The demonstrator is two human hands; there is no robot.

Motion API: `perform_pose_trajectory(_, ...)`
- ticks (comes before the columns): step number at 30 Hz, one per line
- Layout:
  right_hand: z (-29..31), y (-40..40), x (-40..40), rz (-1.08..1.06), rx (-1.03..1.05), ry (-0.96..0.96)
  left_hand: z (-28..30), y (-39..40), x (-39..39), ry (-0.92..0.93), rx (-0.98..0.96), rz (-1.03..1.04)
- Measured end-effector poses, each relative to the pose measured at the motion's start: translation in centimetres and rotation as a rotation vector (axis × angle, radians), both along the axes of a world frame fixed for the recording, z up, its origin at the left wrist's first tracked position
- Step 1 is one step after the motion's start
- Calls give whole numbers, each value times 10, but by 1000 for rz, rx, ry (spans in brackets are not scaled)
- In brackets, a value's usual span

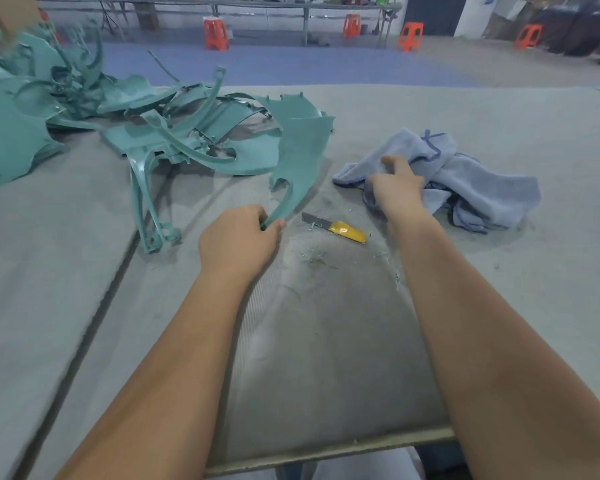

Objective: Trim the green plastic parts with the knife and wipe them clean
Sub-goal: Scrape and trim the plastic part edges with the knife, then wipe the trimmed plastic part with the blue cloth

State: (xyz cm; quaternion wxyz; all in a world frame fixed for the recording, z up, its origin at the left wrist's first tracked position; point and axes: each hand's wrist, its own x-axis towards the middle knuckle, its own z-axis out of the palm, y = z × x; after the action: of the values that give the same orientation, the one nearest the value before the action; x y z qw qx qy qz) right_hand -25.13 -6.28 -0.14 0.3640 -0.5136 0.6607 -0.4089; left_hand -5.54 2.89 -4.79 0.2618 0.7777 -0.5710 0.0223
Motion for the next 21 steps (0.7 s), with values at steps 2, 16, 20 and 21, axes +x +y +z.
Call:
perform_pose_trajectory(2,-2,-4,-5,-37,-1,-64,-1,-2,-1,-9,5,-1)
perform_pose_trajectory(16,-3,27,9,105,-54,-1710,-2,-6,1,6,30,10)
perform_pose_trajectory(20,-9,30,0,199,23,-1562,-1,-5,0,13,41,10)
perform_pose_trajectory(21,-7,32,-3,264,10,-1500,-1,-5,0,19,41,11)
